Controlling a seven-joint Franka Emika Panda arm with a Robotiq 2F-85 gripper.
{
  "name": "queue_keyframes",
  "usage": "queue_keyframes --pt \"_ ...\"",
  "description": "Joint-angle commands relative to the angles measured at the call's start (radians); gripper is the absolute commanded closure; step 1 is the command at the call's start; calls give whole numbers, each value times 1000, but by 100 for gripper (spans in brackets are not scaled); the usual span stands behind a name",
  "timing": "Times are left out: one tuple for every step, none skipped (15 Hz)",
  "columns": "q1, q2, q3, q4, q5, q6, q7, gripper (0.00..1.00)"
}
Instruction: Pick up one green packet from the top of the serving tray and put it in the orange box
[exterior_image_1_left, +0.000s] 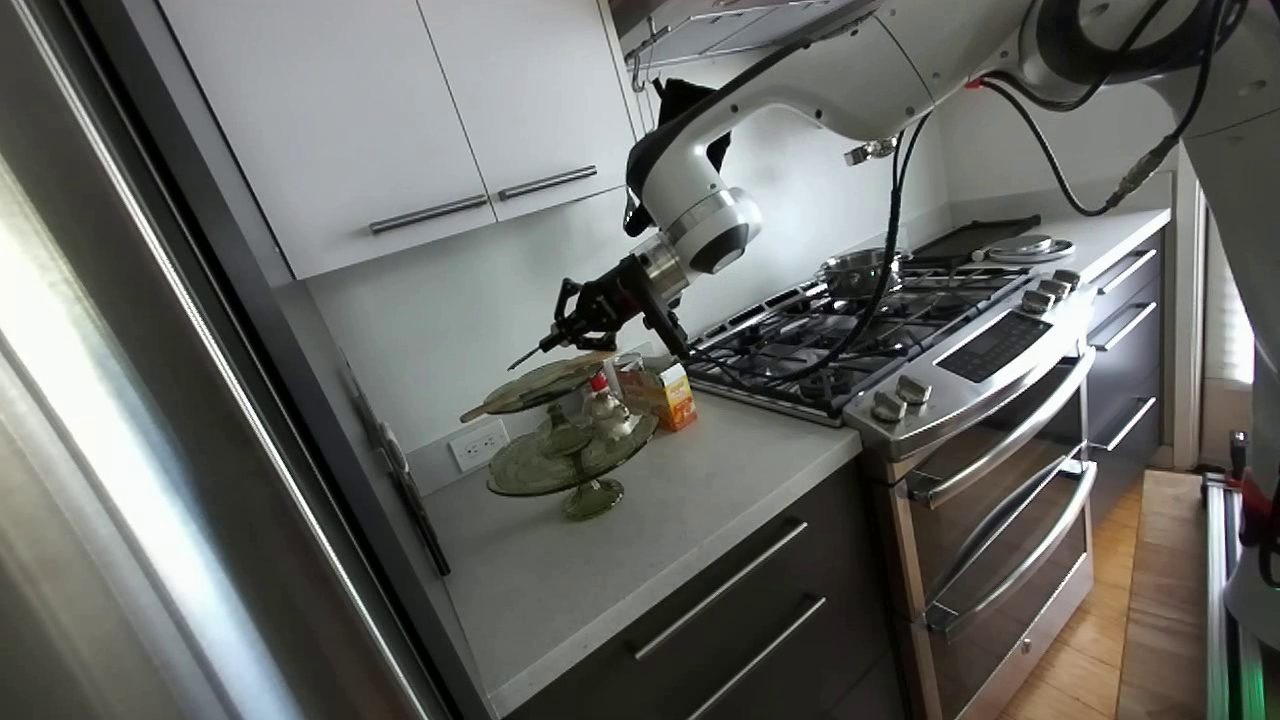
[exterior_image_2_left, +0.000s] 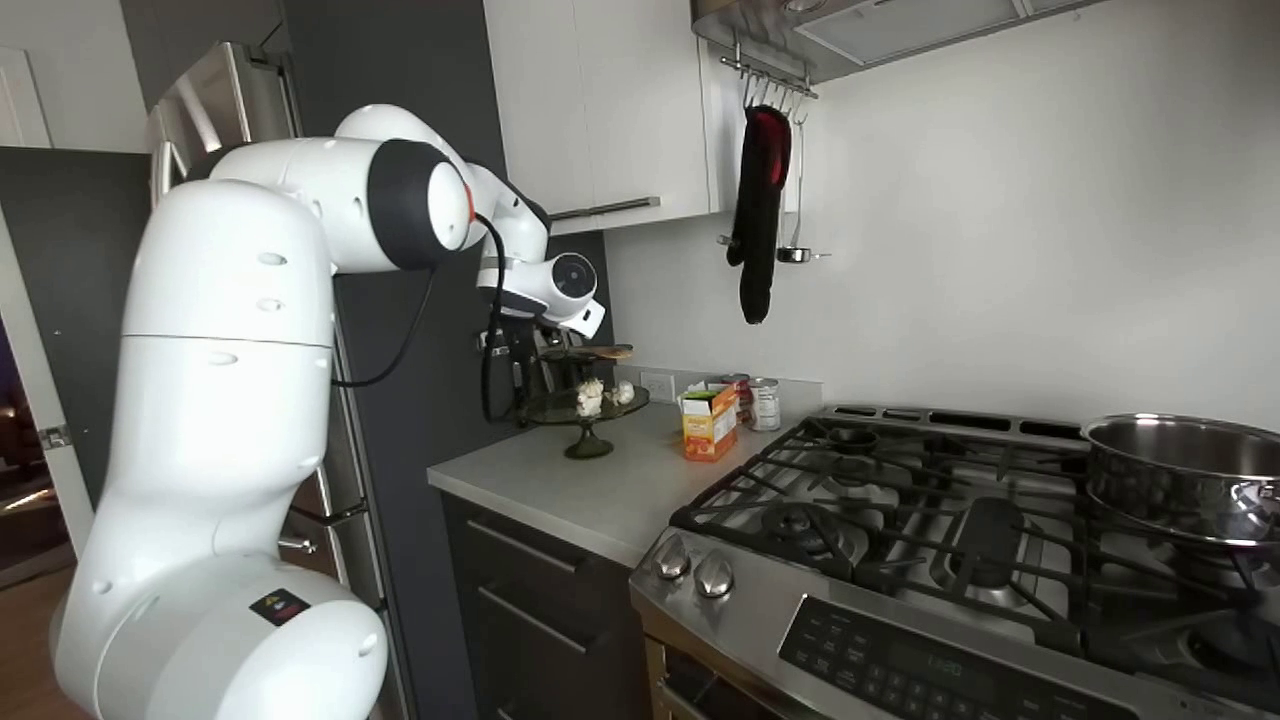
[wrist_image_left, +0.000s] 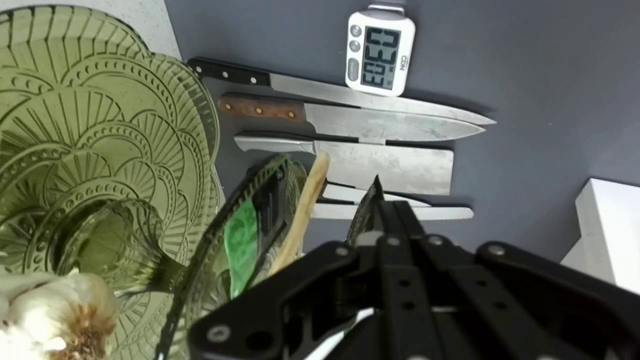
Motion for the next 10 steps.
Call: queue_keyframes --pt "11 -77 0 -66 30 134 13 100" --pt "16 -96 0 -87 23 191 51 100" --pt "24 -110 0 -103 19 268 74 100" --pt "28 -129 2 -126 20 328 96 100" --pt "33 -140 4 -143 22 395 113 100" --pt "37 -152 6 -165 23 459 130 100" --pt "41 -161 8 -184 25 522 149 100" --pt "43 -169 10 -198 36 575 161 100" --pt "45 -175 11 -211 45 624 174 100" --pt "47 -177 12 -224 50 671 186 100"
